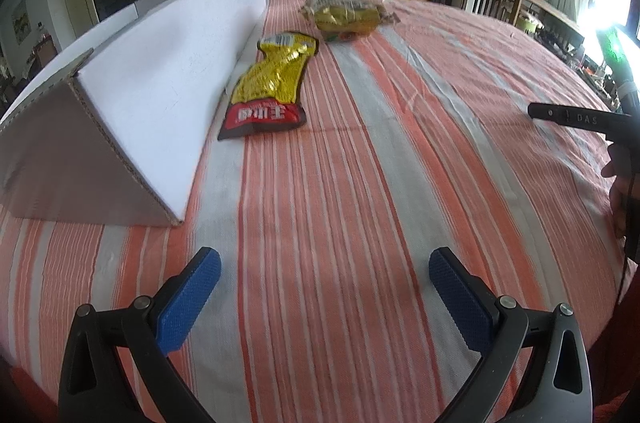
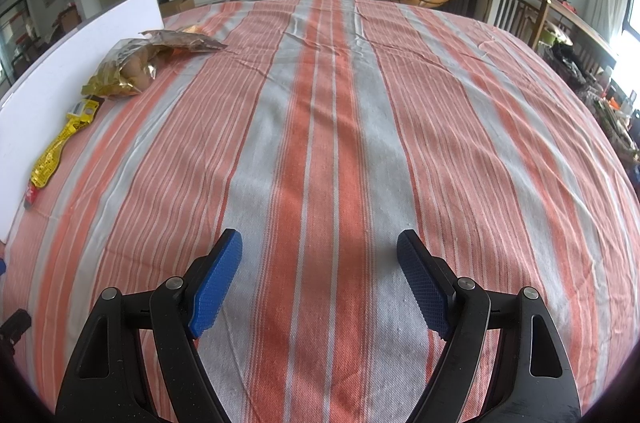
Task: Organize snacks
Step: 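Move the left gripper toward the yellow packet with red end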
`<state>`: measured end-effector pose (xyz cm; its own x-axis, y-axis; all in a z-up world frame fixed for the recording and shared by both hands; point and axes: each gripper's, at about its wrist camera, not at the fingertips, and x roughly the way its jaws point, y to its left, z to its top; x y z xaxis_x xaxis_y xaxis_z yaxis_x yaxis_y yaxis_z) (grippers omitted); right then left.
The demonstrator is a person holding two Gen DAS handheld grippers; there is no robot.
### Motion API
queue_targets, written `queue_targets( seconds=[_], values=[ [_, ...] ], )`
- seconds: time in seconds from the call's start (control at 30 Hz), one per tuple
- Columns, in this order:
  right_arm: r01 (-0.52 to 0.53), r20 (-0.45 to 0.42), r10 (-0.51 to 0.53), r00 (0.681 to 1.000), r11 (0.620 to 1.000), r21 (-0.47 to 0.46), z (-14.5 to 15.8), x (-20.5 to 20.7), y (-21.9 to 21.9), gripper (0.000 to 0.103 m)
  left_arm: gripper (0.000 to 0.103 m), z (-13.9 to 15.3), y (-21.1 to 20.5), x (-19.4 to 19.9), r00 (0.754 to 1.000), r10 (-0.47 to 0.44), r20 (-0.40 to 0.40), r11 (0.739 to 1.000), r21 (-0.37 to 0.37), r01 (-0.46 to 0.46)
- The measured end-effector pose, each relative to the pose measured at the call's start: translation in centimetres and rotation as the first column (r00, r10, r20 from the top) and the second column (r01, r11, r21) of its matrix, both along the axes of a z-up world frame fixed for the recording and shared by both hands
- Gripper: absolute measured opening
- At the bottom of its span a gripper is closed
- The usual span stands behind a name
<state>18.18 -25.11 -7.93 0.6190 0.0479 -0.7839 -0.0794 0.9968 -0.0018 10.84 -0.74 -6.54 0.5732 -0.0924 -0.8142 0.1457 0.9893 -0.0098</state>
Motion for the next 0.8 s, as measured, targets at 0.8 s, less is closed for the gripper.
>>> queue_targets(
  seconds=[0.8],
  values=[
    [0.000,0.000,0.000,1.000,1.000,0.003,0.0,0.0,-0.1,0.083,0.103,2.9,-4.9,16.6,0.999,0.040,0.030,0.993,0.113,-0.044]
  ],
)
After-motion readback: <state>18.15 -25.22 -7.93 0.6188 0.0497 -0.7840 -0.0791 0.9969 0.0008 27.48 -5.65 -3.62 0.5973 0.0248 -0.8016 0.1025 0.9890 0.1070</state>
